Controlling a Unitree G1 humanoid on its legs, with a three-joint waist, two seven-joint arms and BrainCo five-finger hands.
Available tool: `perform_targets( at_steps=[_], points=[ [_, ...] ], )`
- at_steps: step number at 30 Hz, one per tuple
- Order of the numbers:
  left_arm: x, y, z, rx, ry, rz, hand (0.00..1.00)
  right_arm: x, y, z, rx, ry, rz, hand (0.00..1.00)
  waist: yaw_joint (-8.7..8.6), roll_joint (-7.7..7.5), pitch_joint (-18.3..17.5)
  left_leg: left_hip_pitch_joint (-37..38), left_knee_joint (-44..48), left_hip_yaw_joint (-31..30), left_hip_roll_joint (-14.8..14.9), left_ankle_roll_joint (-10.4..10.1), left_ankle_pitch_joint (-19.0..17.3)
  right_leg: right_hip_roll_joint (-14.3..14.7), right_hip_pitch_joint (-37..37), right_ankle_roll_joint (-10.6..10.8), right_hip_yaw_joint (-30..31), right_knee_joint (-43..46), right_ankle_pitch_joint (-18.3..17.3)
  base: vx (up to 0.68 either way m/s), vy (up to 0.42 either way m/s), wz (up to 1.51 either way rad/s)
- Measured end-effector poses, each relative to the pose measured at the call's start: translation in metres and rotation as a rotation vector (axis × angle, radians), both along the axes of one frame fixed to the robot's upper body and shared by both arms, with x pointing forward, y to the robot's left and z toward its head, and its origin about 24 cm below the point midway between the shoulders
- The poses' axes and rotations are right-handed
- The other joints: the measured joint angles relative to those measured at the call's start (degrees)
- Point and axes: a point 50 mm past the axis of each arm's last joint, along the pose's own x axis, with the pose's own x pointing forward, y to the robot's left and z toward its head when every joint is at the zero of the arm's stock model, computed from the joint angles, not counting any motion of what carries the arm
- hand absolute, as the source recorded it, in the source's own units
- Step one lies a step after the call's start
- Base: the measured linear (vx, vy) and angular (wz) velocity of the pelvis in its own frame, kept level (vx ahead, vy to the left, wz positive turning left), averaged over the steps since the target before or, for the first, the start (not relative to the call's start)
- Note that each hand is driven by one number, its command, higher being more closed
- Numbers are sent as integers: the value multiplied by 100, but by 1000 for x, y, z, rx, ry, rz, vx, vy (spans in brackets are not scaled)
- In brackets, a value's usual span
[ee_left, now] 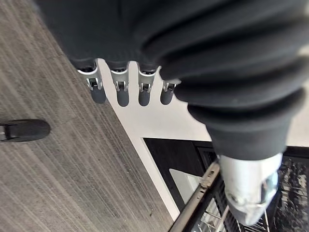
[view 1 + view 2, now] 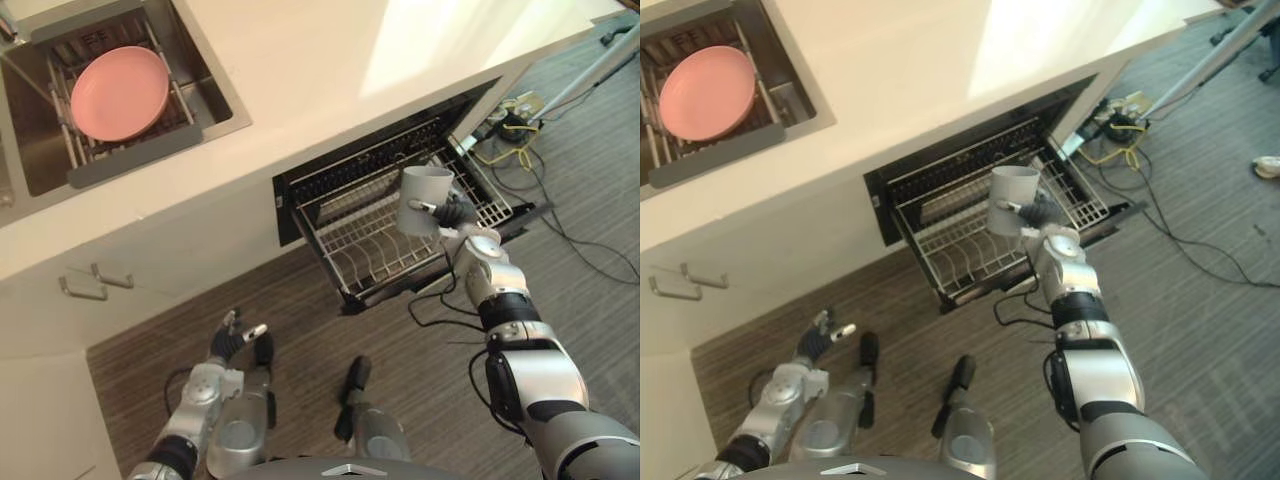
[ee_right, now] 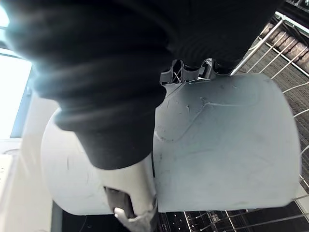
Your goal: Walk over to the sink, pick up the cup, carry it to the dishwasher, place the cup inside the dishwasher, then close the dishwasher door
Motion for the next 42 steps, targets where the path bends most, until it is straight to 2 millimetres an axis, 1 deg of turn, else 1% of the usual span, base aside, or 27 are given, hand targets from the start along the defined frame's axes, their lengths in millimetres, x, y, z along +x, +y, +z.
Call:
perform_targets(
  at_steps=[1,3,4,5,7,10,13,16,18,20,22,25,27,28,30,32,33,37,40,42],
  points=[
    [0,1,0,1,1,1,0,1,-3,2,-6,6,-3,100,18,19,44,-17,0,-46,-7,7,11,-5,5,1,-59,3,-2,16,17,33],
    [7,4,4,1,-23,12,0,8,-10,15,-24,10,16,100,111,83,256,-108,-1,-153,-19,-25,34,-26,-30,-2,-195,58,-32,-29,14,27],
    [9,4,6,4,-29,11,0,9,-11,18,-25,7,25,100,148,97,312,-128,-1,-166,-15,-30,48,-27,-51,-9,-210,89,-47,-50,5,19],
    [11,6,6,12,-32,9,0,12,-11,21,-31,11,40,100,202,113,367,-207,-1,-197,-5,-51,77,-33,-141,-63,-227,163,-104,-38,-4,19],
    [12,9,7,25,-28,6,0,13,-9,21,-56,38,65,100,238,126,436,-289,-1,-306,-2,-52,123,-42,-200,-70,-323,264,-177,-17,-13,23],
    [13,9,6,27,-15,-4,0,14,-10,14,-128,115,86,100,398,120,440,-471,0,-461,11,-44,197,-16,-302,-89,-475,304,-194,24,-34,25],
    [14,6,8,29,-21,-31,0,17,-9,17,-163,136,96,100,476,120,481,-558,1,-569,20,-47,235,8,-329,-89,-557,311,-191,33,-54,20],
    [17,3,10,30,-27,-47,0,22,-7,28,-180,143,97,100,539,125,653,-613,1,-634,44,-73,253,32,-344,-126,-666,328,-216,12,-58,11],
    [18,-1,11,27,-29,-66,0,23,-7,32,-207,149,99,100,587,132,698,-721,1,-683,60,-92,273,40,-464,-157,-688,392,-249,-5,-73,7],
    [19,-5,13,14,-33,-86,0,24,-7,32,-231,174,94,100,626,146,766,-837,3,-758,76,-97,317,45,-578,-175,-729,471,-284,11,-83,13],
    [18,-8,12,0,-21,-101,0,22,-10,27,-275,209,88,100,680,155,799,-934,17,-789,84,-102,327,49,-645,-178,-791,486,-287,22,-76,12],
    [17,-12,12,-9,-20,-113,0,22,-11,28,-302,224,85,100,705,177,832,-1131,228,-852,74,-81,298,50,-727,-187,-835,515,-292,12,-47,11],
    [19,-15,14,-22,-33,-115,0,24,-10,32,-306,214,86,100,740,251,935,-1210,359,-886,90,-94,235,54,-752,-207,-849,557,-308,-9,-44,2],
    [19,-15,15,-26,-38,-113,0,25,-10,34,-309,212,87,100,758,268,945,-1236,372,-886,98,-104,218,54,-781,-225,-847,579,-323,-48,-49,-7],
    [20,-18,17,-28,-58,-125,0,28,-8,43,-344,199,90,100,788,302,963,-1398,441,-880,135,-144,199,55,-955,-265,-844,670,-355,-46,-41,-5],
    [20,-21,20,-23,-77,-146,0,28,-9,44,-345,196,89,100,812,318,980,-1436,440,-880,163,-155,217,73,-998,-282,-844,672,-366,-27,-39,-2],
    [20,-21,20,-18,-82,-152,0,27,-9,43,-341,205,98,0,817,318,980,-1434,440,-881,176,-158,219,85,-998,-290,-843,677,-371,-25,-55,-3],
    [20,-22,21,-2,-96,-166,0,28,-7,42,-348,217,139,0,824,318,980,-1434,440,-859,209,-176,215,115,-1033,-304,-834,689,-381,-8,-49,-5],
    [20,-22,21,4,-99,-169,0,28,-6,42,-428,233,156,0,822,318,980,-1432,441,-836,241,-180,218,139,-1035,-310,-832,688,-385,4,-47,-4],
    [20,-23,22,12,-102,-178,0,29,-4,45,-450,231,167,0,824,318,980,-1413,441,-822,268,-172,230,161,-1026,-308,-826,688,-383,9,-45,-4]
  ],
)
